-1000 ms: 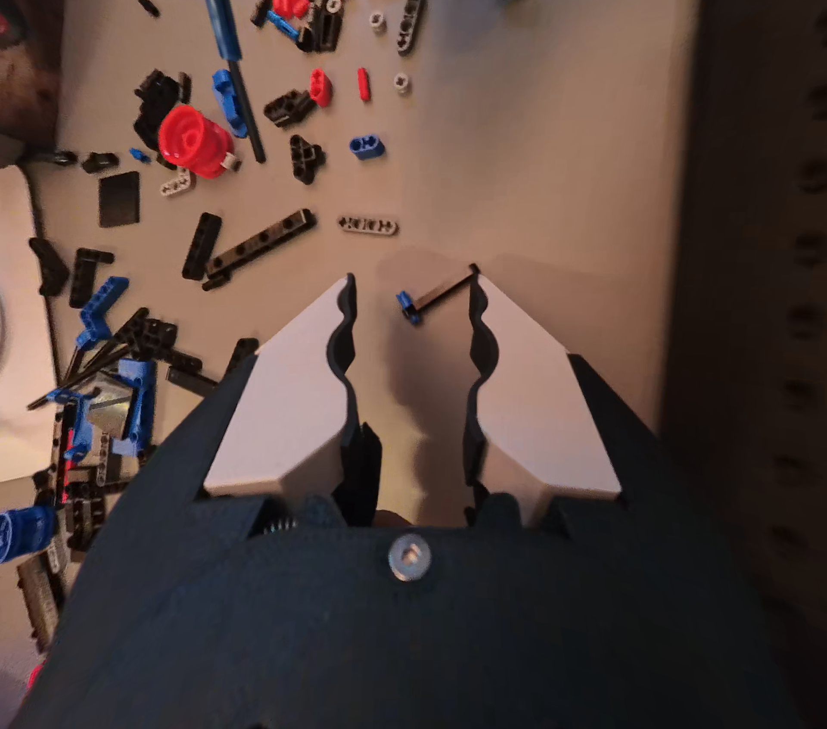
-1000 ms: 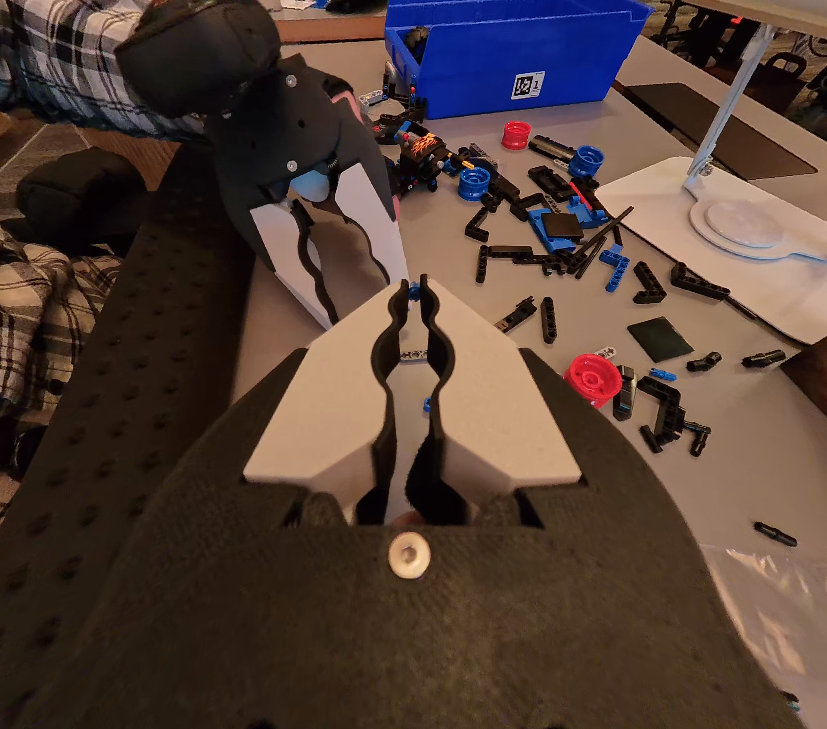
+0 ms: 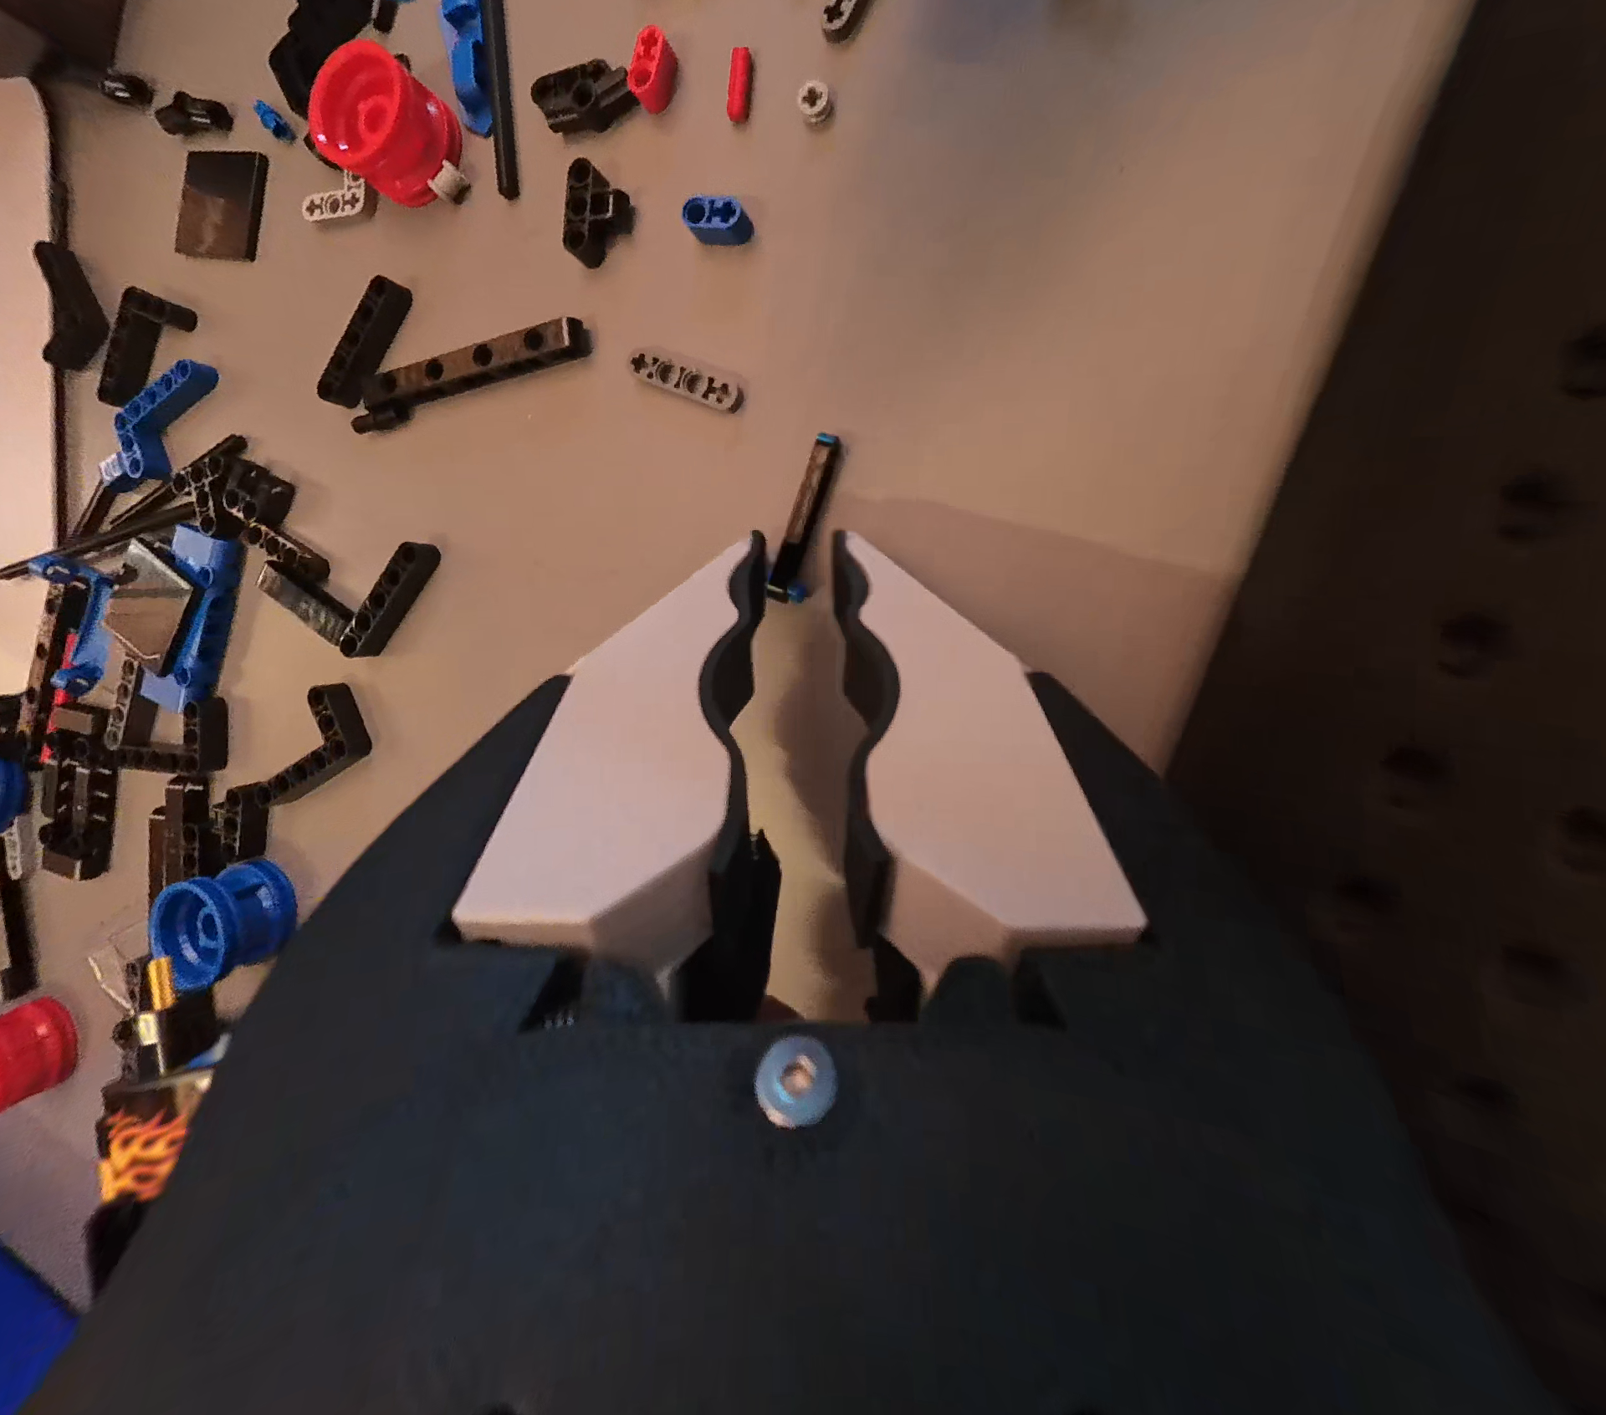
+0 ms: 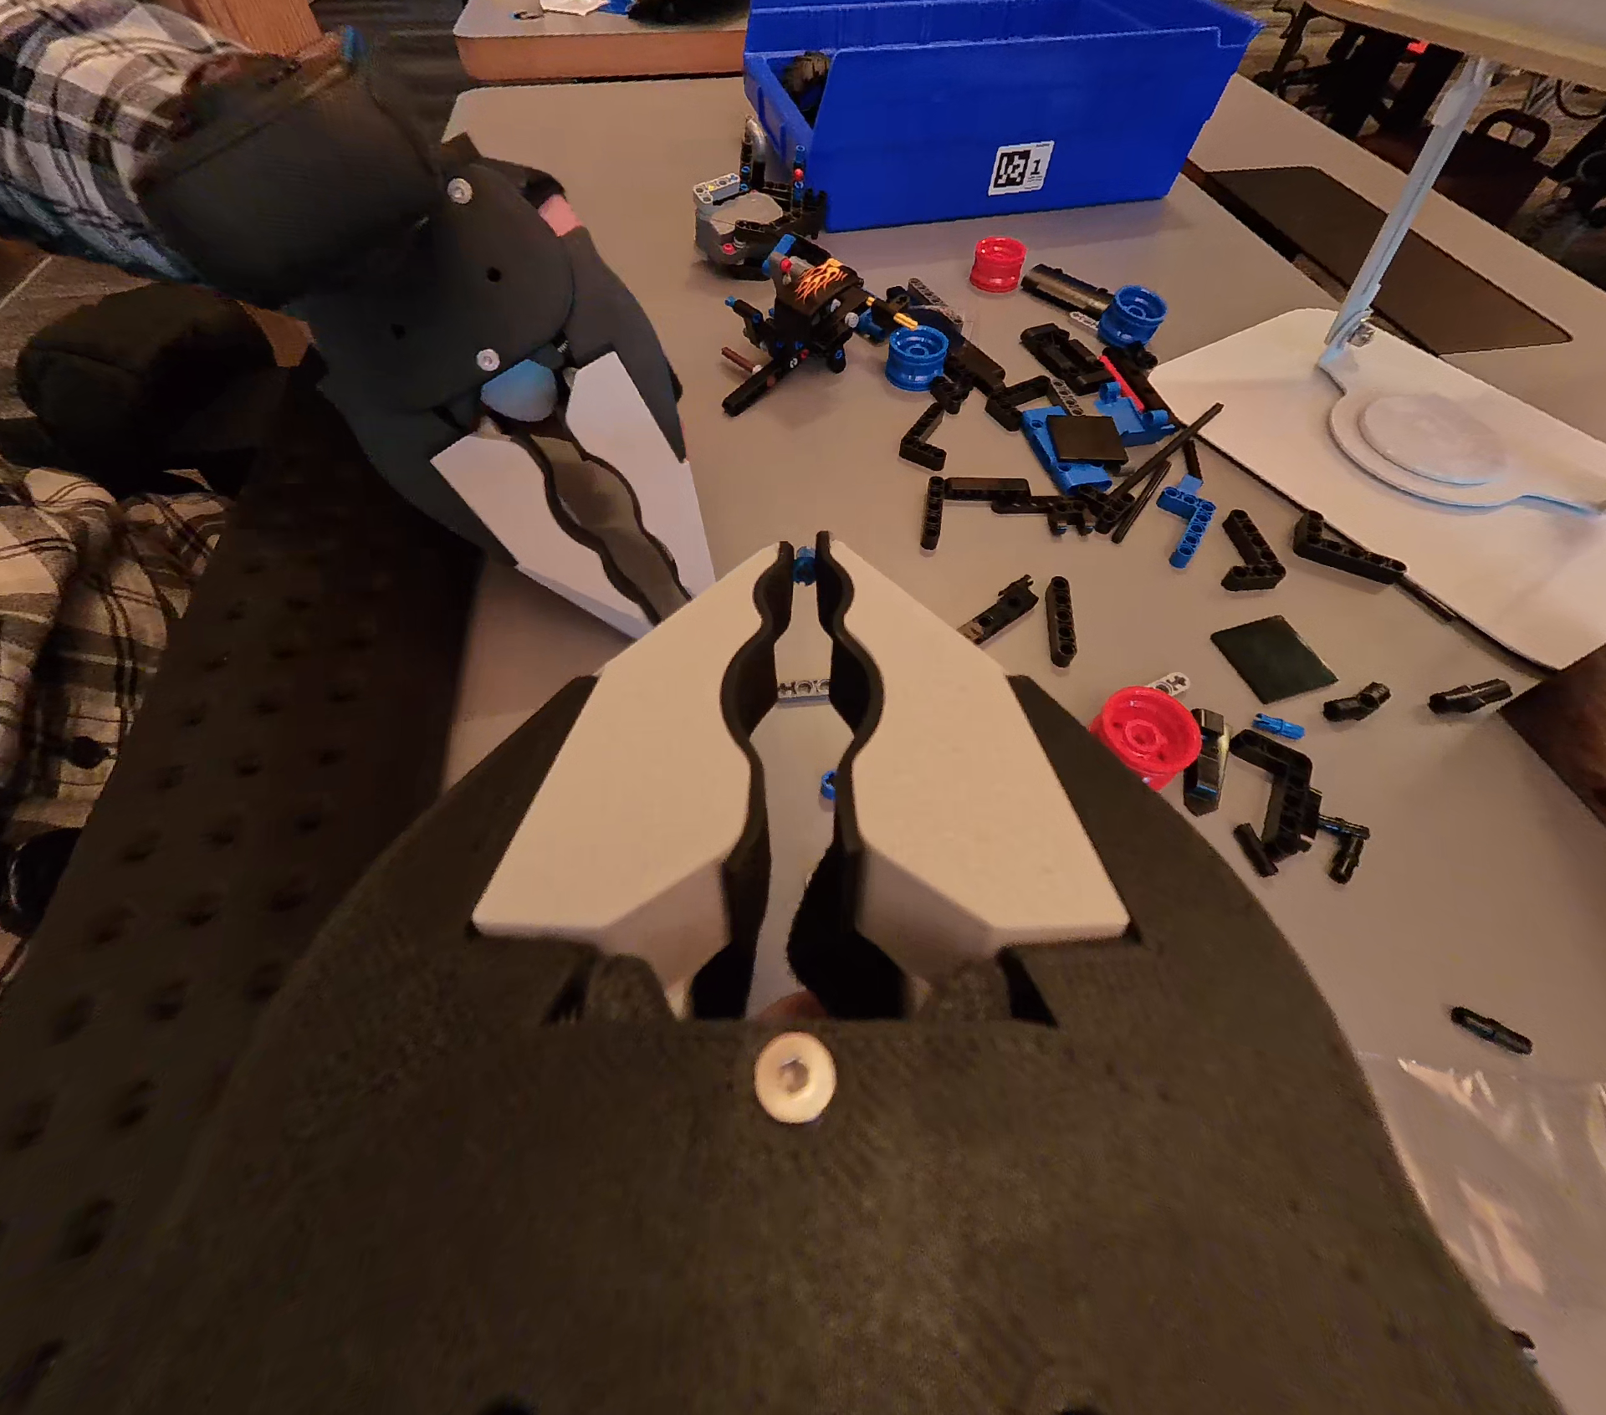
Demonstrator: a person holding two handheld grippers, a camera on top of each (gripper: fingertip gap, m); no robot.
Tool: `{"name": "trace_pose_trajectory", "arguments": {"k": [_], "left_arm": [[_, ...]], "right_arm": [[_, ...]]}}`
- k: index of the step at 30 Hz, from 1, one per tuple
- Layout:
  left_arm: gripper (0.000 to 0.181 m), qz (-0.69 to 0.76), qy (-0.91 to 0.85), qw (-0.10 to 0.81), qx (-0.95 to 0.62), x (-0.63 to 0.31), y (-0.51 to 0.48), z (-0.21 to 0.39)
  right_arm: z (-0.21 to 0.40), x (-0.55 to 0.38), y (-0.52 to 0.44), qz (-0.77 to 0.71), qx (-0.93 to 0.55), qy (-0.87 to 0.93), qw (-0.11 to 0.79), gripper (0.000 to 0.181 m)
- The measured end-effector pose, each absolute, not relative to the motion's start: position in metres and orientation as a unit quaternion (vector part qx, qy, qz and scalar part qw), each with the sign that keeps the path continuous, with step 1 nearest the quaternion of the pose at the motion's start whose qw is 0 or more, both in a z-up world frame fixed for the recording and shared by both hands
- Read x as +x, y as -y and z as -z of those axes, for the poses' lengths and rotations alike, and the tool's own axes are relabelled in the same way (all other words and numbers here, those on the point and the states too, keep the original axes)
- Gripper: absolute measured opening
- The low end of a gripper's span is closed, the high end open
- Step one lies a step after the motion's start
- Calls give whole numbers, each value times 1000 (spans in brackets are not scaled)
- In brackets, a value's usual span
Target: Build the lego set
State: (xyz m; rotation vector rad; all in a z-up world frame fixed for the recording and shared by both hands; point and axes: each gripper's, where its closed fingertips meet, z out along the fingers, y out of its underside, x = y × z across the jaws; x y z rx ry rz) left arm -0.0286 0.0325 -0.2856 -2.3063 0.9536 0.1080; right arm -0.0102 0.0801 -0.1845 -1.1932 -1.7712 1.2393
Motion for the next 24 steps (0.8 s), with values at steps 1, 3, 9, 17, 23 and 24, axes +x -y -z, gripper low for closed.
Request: {"name": "trace_pose_trajectory", "arguments": {"k": [1, 3, 9, 17, 23, 24], "left_arm": [[21, -46, -355, 324, -875, -28, -33, 284], [33, -43, -360, 334, -870, -26, -30, 281], [41, -26, -423, 352, -835, -30, -27, 270], [40, 16, -498, 332, -801, -40, -28, 268], [38, 32, -553, 307, -774, -40, -25, 275], [37, 24, -560, 298, -773, -41, -27, 279]], "right_arm": [[184, -10, -80, -474, -456, 677, 330, 2], [184, -10, -81, -475, -456, 676, 331, 2], [185, -10, -79, -473, -455, 679, 329, 2], [188, -8, -83, -471, -461, 676, 330, 2], [193, -9, -81, -468, -462, 680, 323, 1], [193, -9, -81, -468, -463, 680, 323, 2]]}}
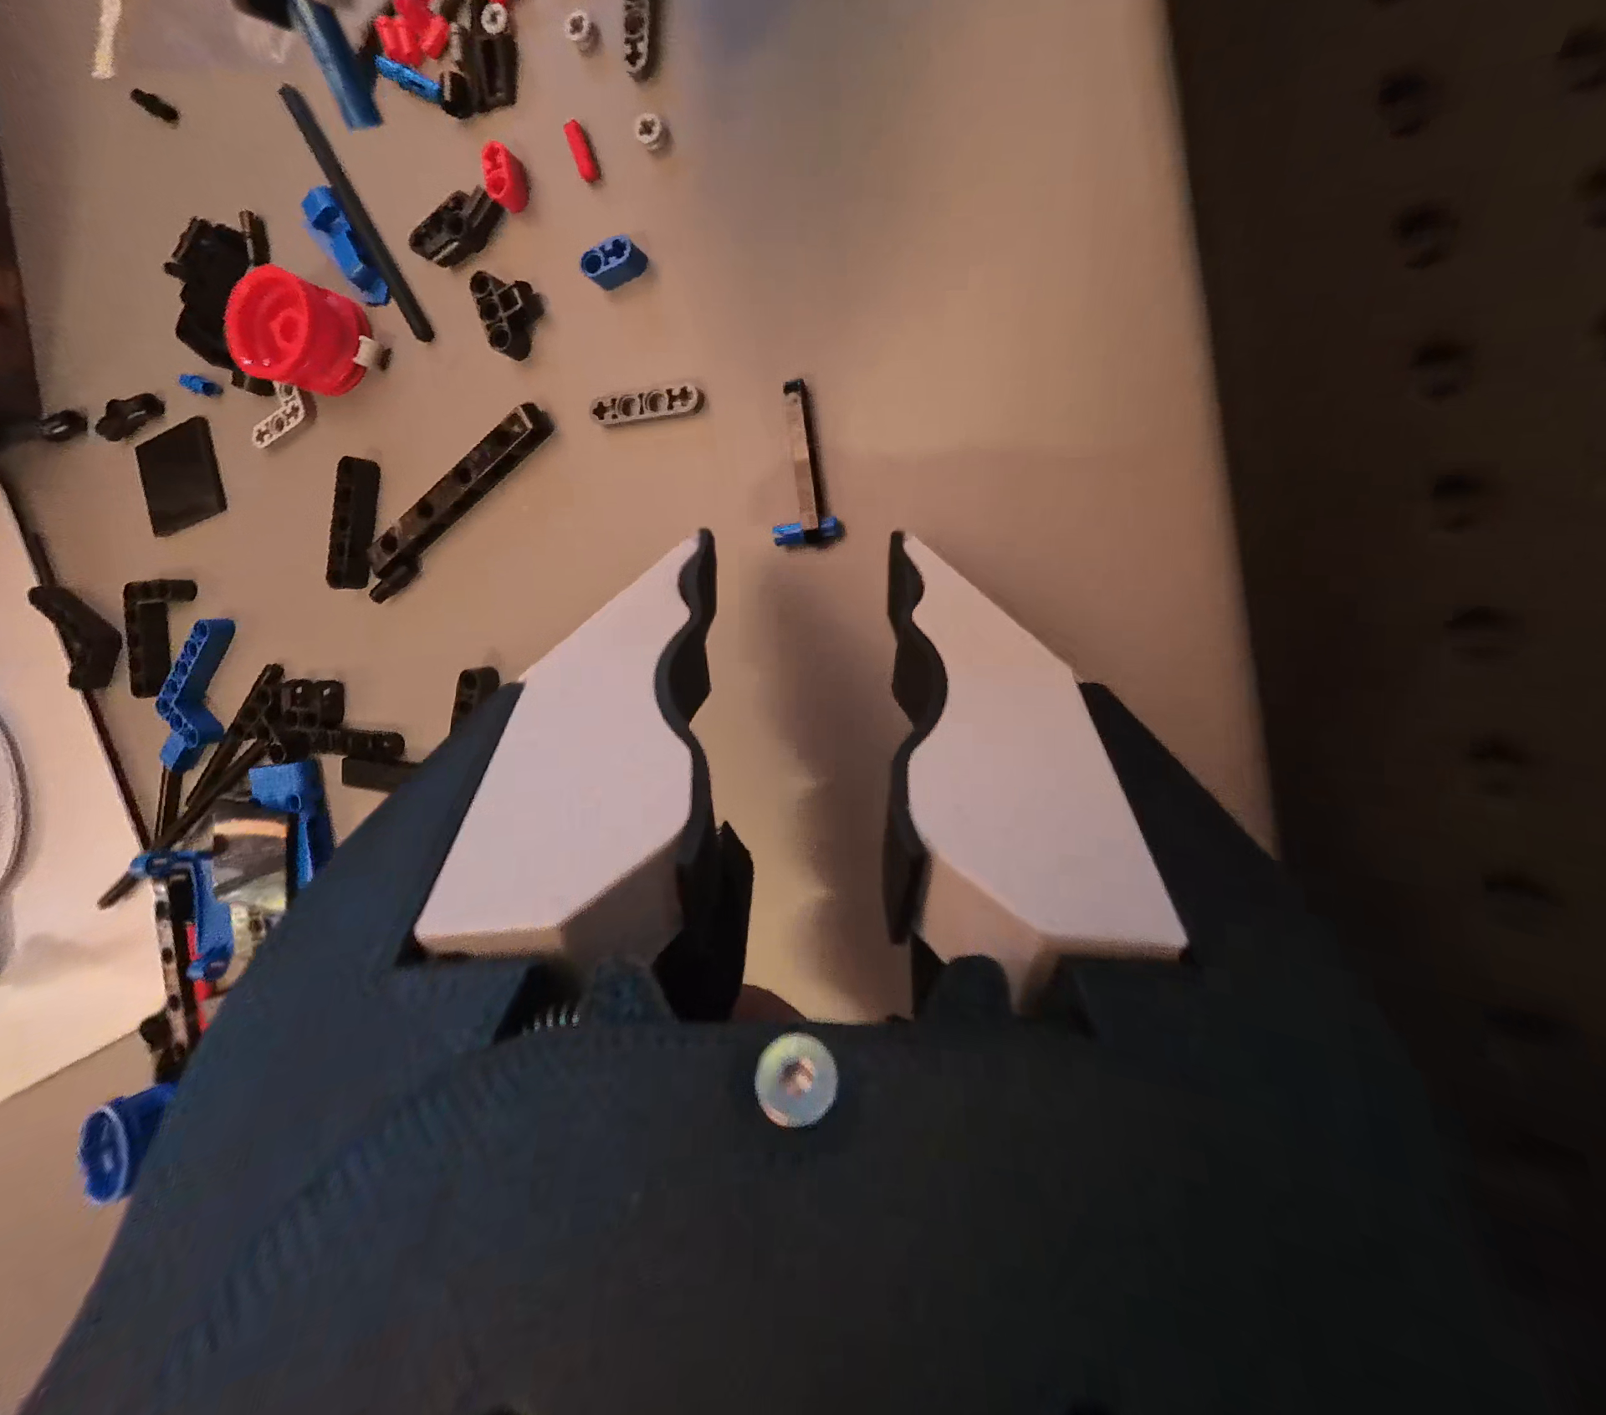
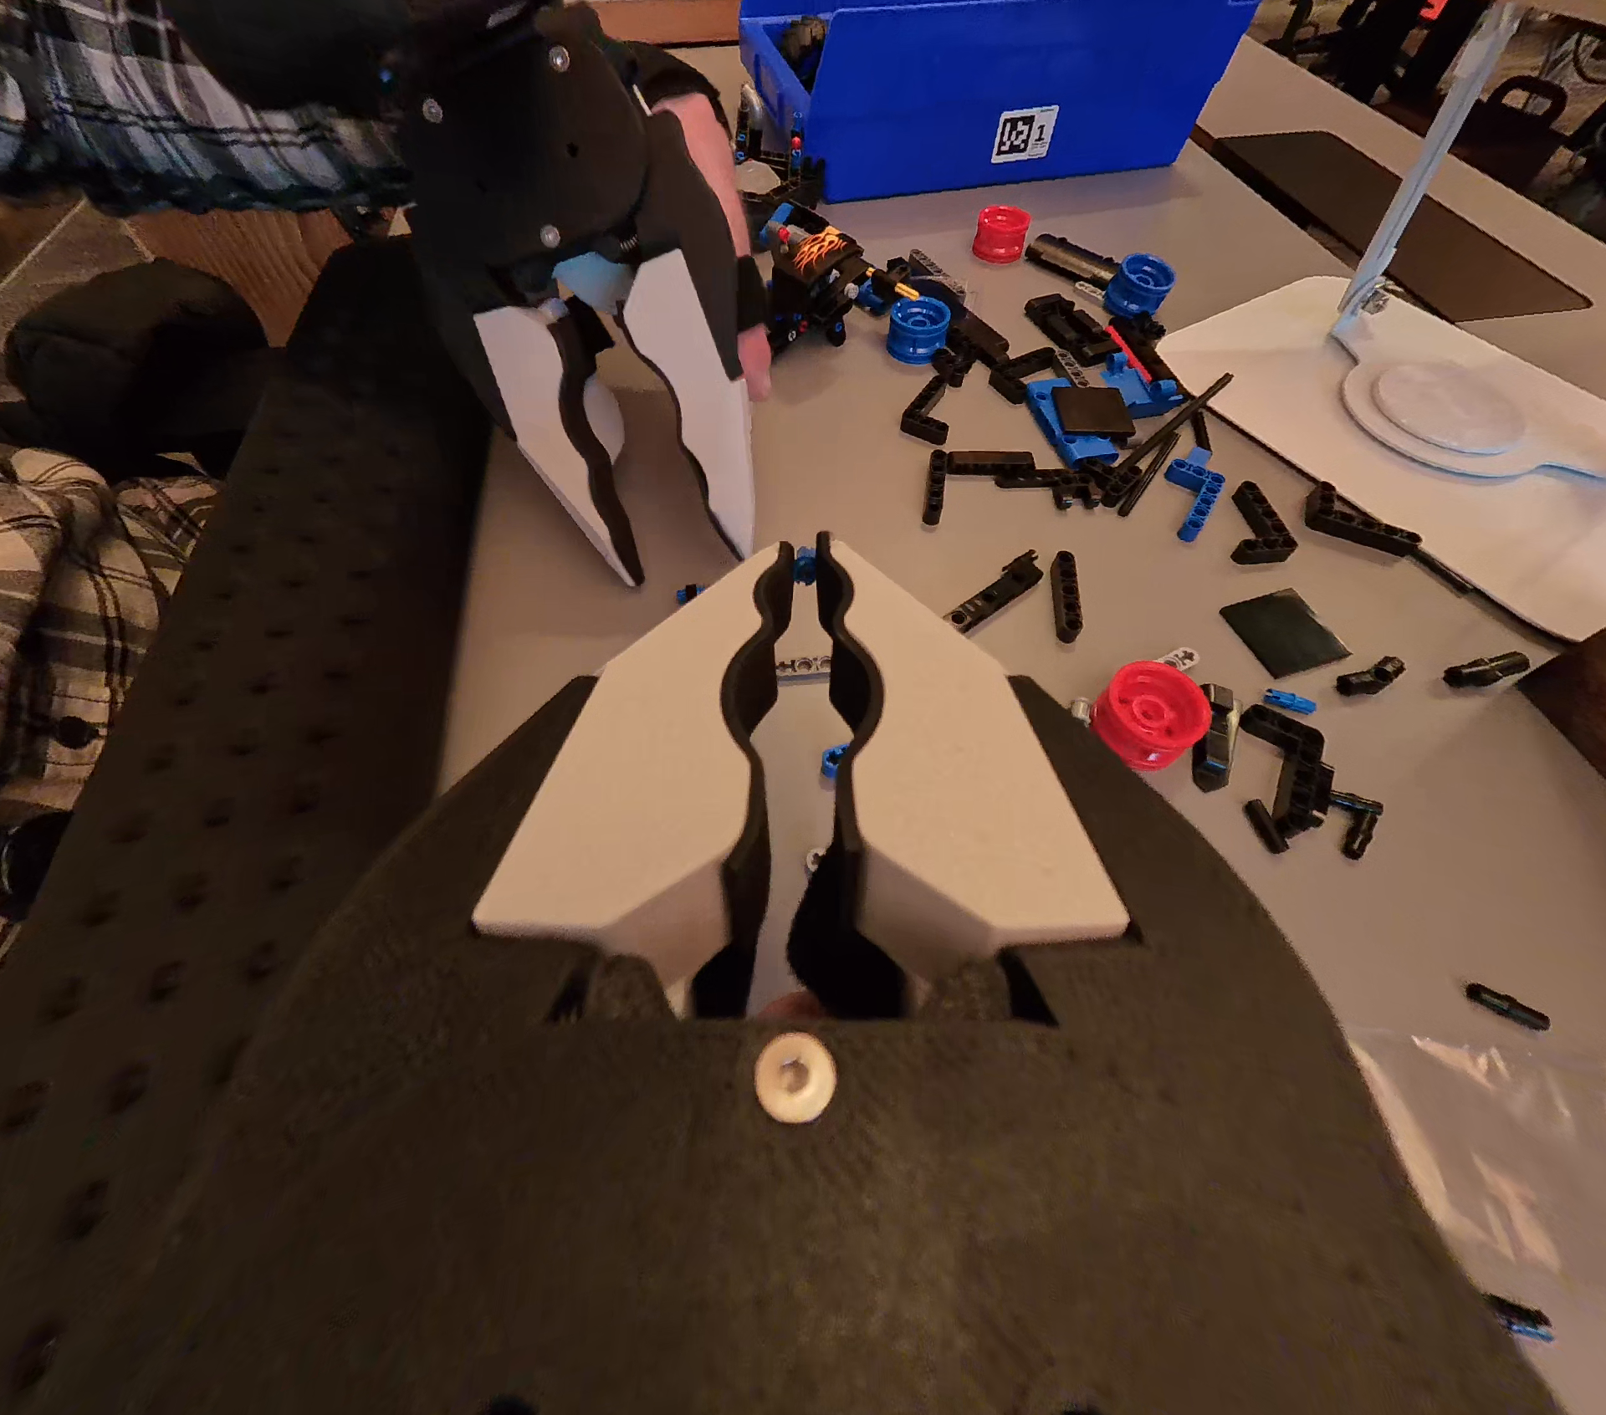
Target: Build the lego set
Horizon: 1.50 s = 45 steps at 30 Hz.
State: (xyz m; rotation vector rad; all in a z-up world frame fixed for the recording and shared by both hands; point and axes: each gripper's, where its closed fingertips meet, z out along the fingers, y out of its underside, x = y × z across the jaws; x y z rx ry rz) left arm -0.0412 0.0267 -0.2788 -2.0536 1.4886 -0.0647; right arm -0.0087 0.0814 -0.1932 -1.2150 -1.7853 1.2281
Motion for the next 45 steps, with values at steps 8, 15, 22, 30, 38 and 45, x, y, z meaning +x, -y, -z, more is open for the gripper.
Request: {"name": "trace_pose_trajectory", "arguments": {"k": [8, 15, 22, 30, 38, 45], "left_arm": [[9, 46, -530, 286, -797, -30, -32, 287], [1, 114, -406, 298, -856, -24, -43, 287], [1, 233, -262, 303, -886, -24, -49, 285], [0, 302, -197, 302, -883, -26, -53, 282], [0, 335, -173, 288, -881, -28, -55, 282], [0, 357, -156, 275, -879, -29, -56, 282]], "right_arm": [[194, -9, -81, -467, -463, 681, 321, 2], [200, -10, -74, -447, -447, 700, 333, 2], [229, -11, -51, -374, -389, 763, 356, 2], [265, -20, -57, -274, -374, 805, 371, 1], [266, -27, -60, -272, -368, 798, 392, 2], [270, -28, -60, -238, -350, 809, 408, 1]]}}
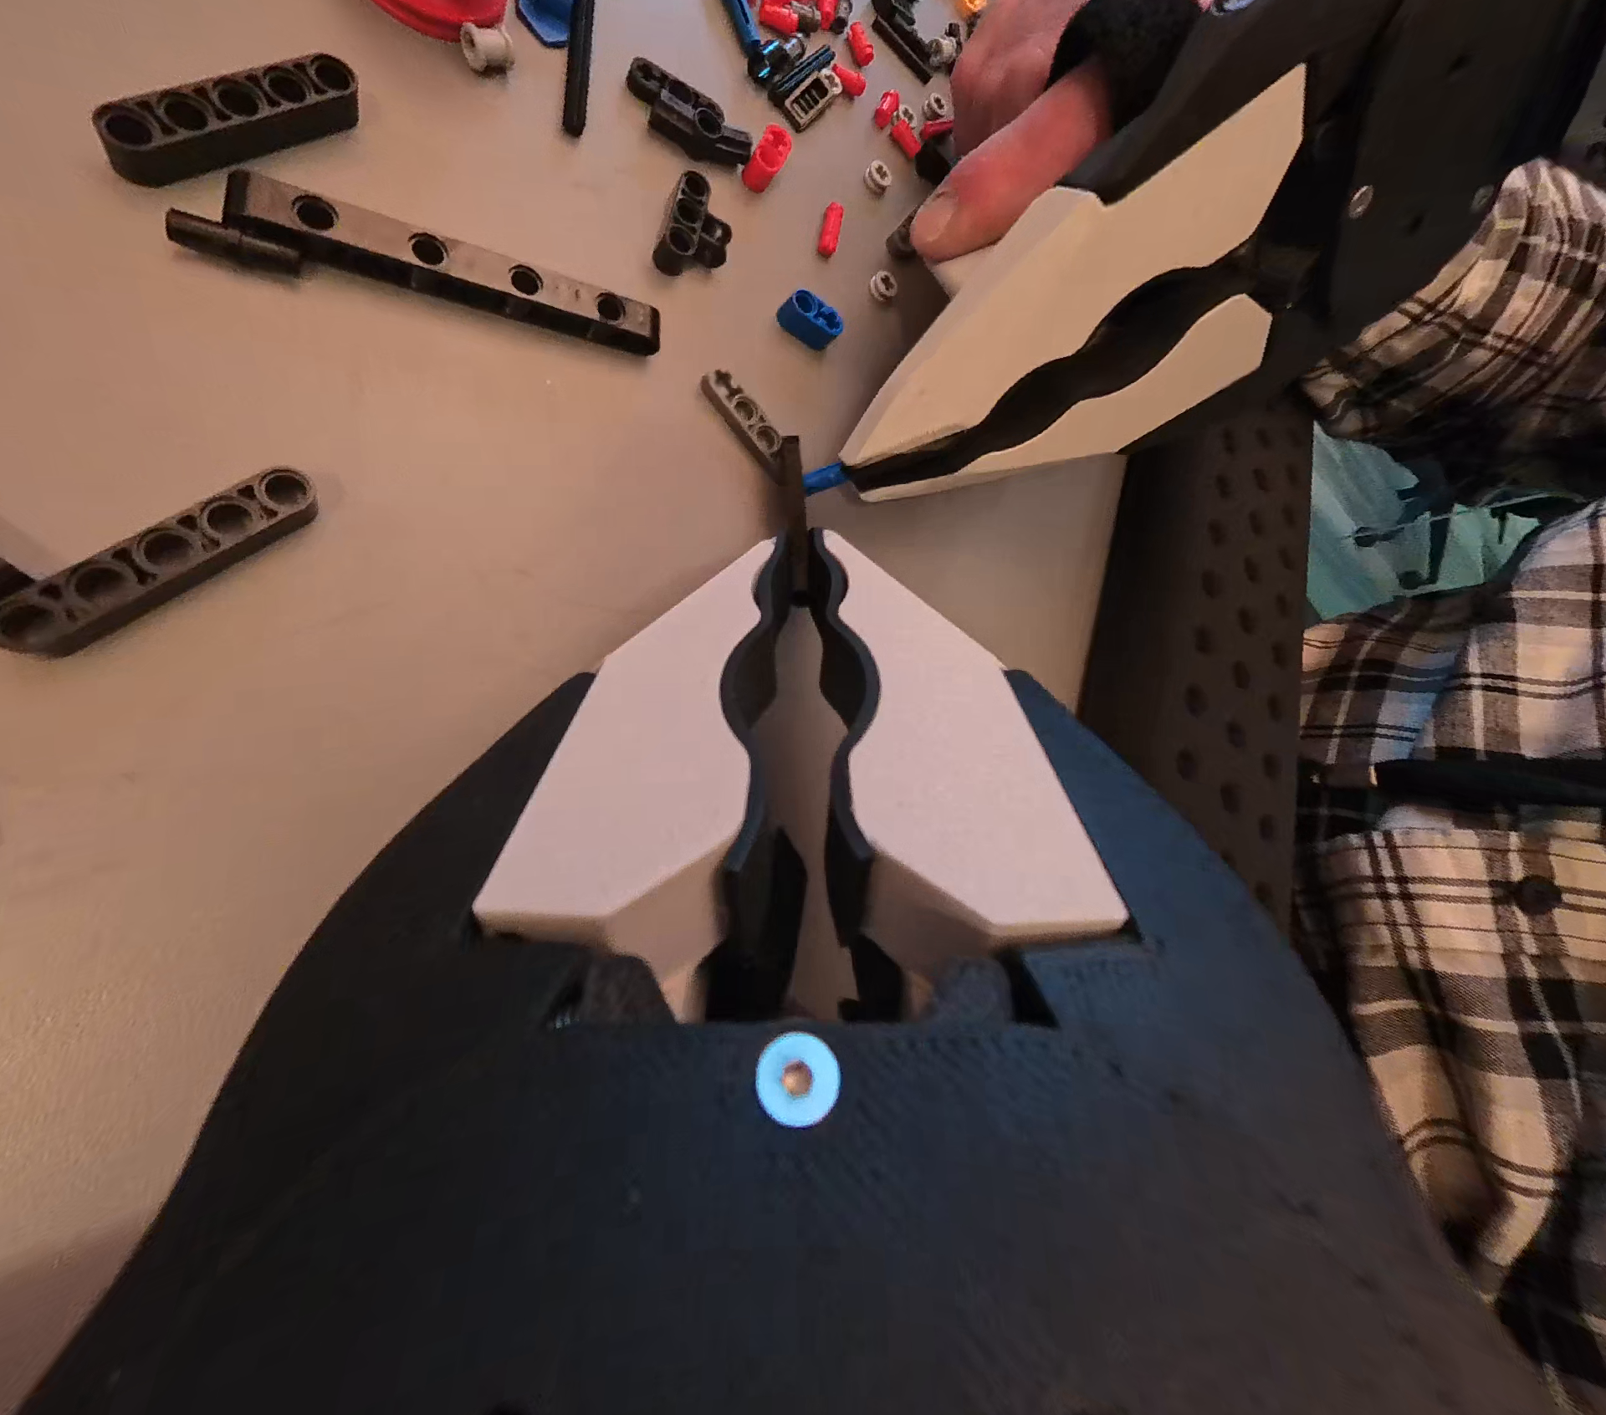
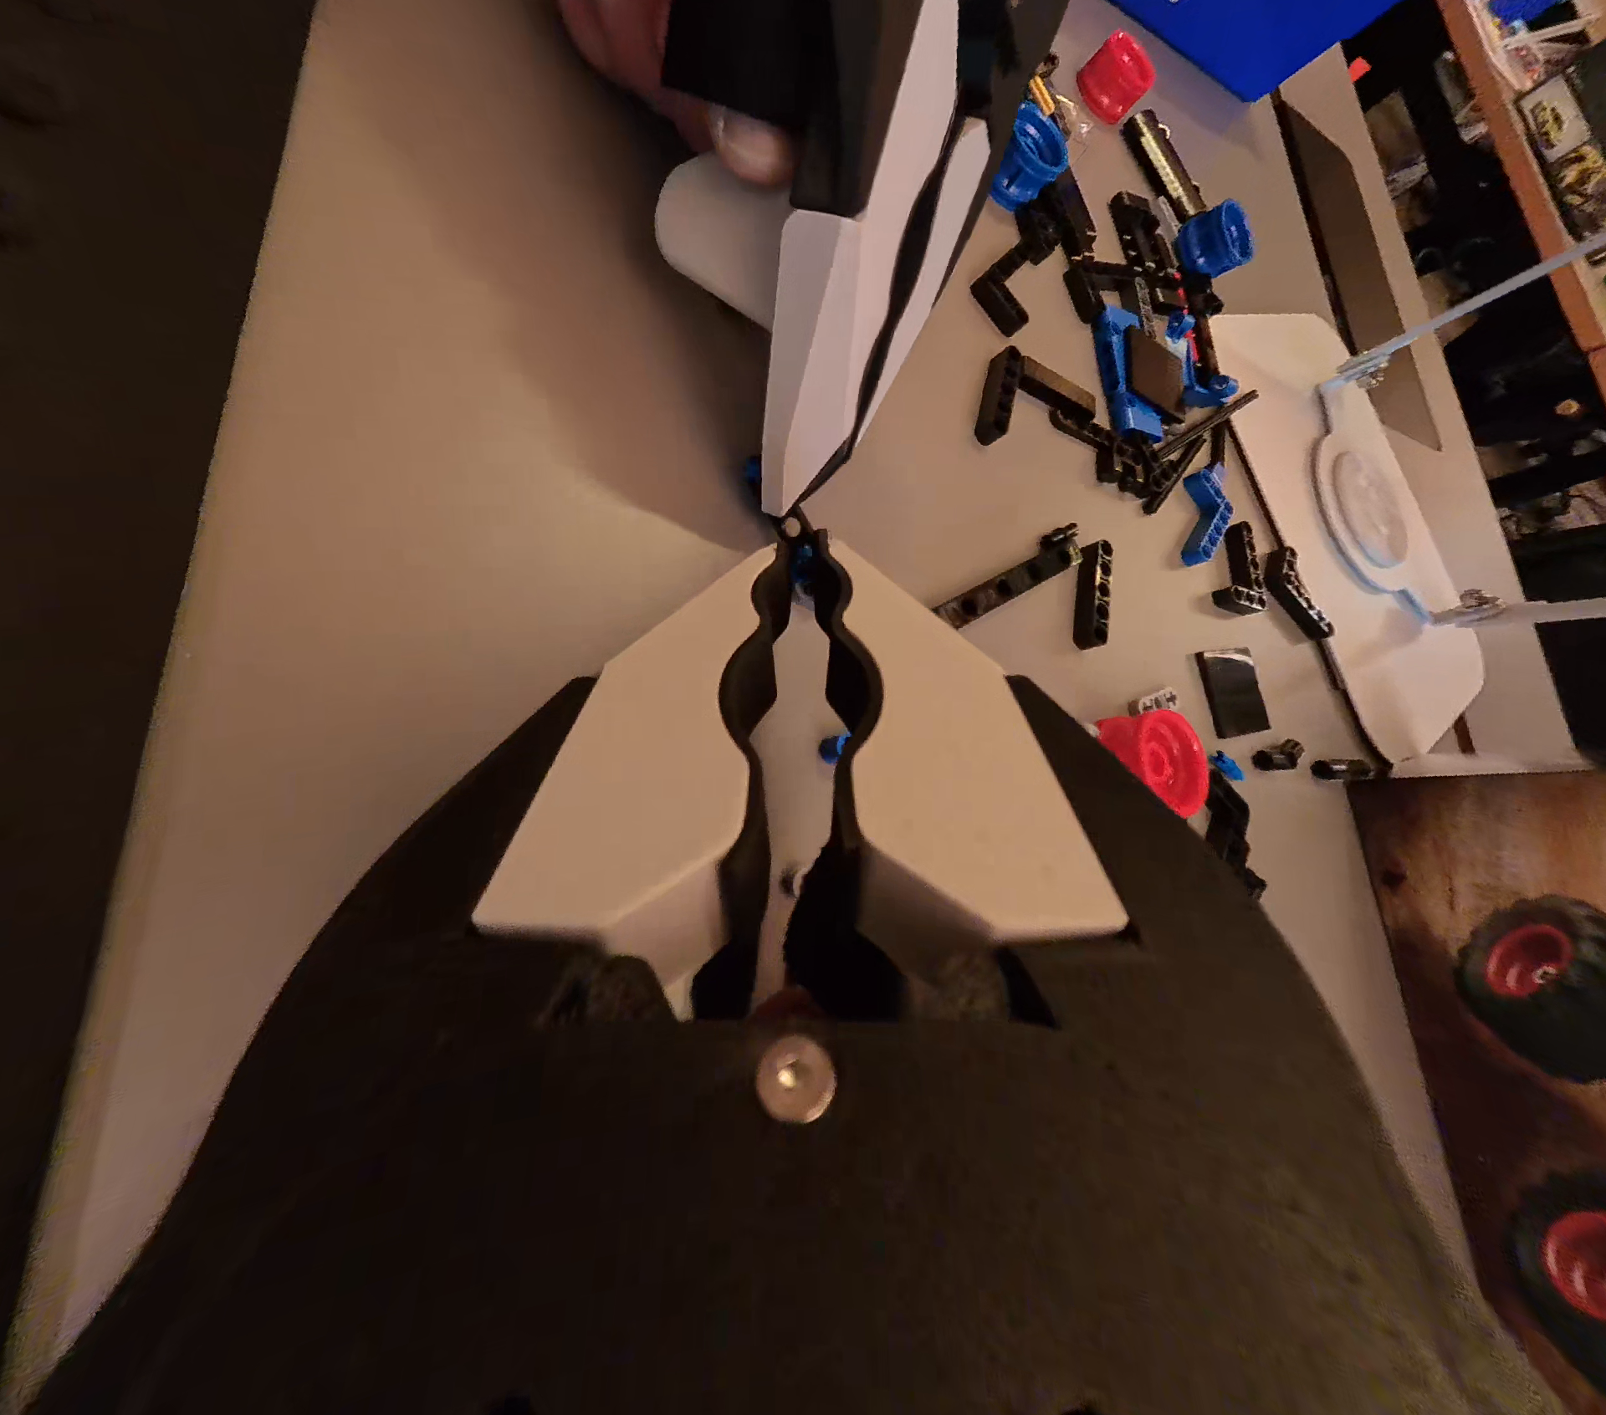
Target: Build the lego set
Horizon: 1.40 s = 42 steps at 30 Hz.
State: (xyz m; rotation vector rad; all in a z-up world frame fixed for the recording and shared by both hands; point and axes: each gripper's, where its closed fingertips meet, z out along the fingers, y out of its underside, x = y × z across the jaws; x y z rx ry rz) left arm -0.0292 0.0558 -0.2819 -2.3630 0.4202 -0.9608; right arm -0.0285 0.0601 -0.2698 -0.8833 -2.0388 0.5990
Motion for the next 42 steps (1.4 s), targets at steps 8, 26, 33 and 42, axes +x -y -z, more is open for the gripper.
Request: {"name": "trace_pose_trajectory", "arguments": {"k": [8, 26, 33, 42], "left_arm": [[0, 367, -146, 269, -878, -30, -56, 282], [1, 310, -227, 298, -874, -22, -49, 284], [1, 264, -275, 319, -868, -20, -47, 285], [1, 232, -316, 336, -856, -16, -45, 285]], "right_arm": [[272, -30, -60, -164, -312, 824, 443, 2], [269, -23, -66, -255, -381, 813, 360, 24], [277, -15, -54, -295, -388, 825, 285, 11], [284, -13, -46, -311, -405, 826, 240, 20]]}}
